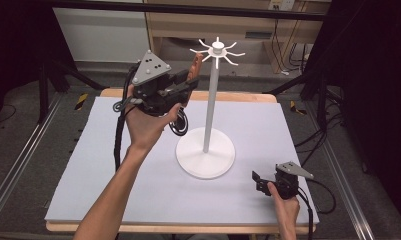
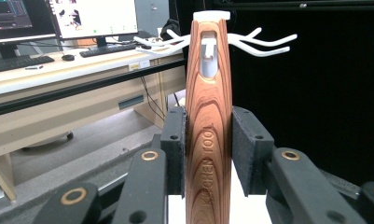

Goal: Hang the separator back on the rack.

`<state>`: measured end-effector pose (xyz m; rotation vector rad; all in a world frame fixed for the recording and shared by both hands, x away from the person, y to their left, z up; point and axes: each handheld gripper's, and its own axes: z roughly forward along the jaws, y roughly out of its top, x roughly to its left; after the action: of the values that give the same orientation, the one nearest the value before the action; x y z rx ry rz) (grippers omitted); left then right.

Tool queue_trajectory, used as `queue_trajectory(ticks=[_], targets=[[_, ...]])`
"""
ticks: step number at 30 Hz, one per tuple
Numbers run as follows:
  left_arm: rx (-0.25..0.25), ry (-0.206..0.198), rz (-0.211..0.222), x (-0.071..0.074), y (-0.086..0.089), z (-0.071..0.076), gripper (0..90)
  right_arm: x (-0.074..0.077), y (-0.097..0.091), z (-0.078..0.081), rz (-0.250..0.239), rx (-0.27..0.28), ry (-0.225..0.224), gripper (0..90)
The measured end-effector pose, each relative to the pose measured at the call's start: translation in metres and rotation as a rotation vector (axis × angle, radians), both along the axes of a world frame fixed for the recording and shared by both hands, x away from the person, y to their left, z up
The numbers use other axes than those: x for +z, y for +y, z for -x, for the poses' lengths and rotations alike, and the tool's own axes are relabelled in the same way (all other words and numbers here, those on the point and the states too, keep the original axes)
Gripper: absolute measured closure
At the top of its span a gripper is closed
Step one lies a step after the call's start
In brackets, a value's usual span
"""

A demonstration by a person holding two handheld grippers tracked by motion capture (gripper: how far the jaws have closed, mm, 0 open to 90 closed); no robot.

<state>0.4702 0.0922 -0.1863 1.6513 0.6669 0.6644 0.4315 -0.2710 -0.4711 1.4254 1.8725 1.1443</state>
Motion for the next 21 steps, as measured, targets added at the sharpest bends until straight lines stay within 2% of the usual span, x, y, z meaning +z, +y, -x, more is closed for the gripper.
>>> queue_trajectory(ticks=[13,21], targets=[[-0.007,0.023,0.001,-0.0069,-0.0089,-0.0071,67.6,0.0001,0.0,0.0001,-0.002,0.0,0.0,6.3],[-0.005,0.019,-0.001,-0.0099,-0.0075,-0.0085,67.5,0.0,0.0,0.0,-0.002,0.001,0.001,6.3]])
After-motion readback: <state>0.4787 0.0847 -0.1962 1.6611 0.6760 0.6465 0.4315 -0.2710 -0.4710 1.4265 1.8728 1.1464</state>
